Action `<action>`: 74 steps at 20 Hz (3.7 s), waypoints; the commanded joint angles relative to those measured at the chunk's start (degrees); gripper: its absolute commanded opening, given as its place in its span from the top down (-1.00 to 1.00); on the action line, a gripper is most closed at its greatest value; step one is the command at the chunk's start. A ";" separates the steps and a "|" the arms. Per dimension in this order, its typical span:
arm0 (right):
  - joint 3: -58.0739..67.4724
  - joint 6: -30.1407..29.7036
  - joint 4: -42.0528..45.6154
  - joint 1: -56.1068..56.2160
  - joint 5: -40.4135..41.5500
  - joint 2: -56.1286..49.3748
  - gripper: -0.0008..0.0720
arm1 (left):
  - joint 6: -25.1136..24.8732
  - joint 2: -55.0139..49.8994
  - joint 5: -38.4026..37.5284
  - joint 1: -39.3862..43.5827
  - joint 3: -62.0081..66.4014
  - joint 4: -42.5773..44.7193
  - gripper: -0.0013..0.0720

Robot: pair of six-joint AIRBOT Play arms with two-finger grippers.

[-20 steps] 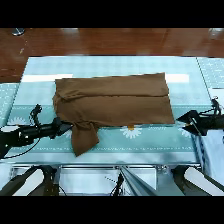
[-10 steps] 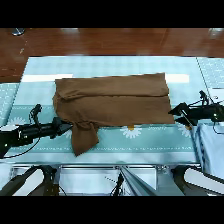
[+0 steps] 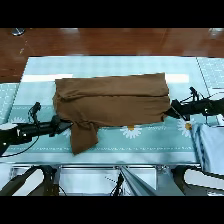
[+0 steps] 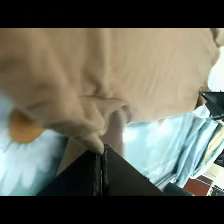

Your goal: Fold the shirts.

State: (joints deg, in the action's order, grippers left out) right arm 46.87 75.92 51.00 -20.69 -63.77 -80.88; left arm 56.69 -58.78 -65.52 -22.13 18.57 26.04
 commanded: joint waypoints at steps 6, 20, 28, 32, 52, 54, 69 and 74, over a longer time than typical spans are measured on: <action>16.90 -1.88 -0.39 -0.39 -5.70 -2.73 0.91 | 5.38 -4.79 -3.39 -2.62 20.55 0.07 0.92; 46.56 2.08 -12.61 3.19 -0.48 -28.83 0.92 | 20.63 -47.87 -2.25 6.80 68.65 2.58 0.92; 48.65 1.46 -13.00 3.21 0.09 -32.65 -0.73 | 22.71 -51.63 -7.98 6.05 71.01 10.45 -0.95; 48.65 0.94 -11.32 -4.26 -5.25 -29.11 -0.73 | 24.68 -45.16 -10.05 1.42 72.37 19.56 -0.95; 46.75 -0.90 -17.09 4.13 -8.98 -35.12 0.93 | 23.50 -5.97 23.76 18.60 30.38 24.81 -0.12; 46.86 -0.26 -17.20 2.84 -10.78 -32.85 0.91 | 21.44 -6.05 21.18 19.47 30.77 23.82 0.92; 12.66 3.19 4.83 -2.75 -16.24 30.77 0.91 | 23.74 -27.65 18.99 51.87 53.18 21.94 0.92; 11.80 5.84 3.10 -2.67 -18.05 41.53 0.91 | 27.89 -44.78 14.38 61.90 72.43 21.90 0.92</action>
State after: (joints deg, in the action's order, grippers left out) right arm 59.96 79.94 55.22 -23.33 -81.17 -45.78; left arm 81.60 -94.74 -48.69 33.98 81.21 47.94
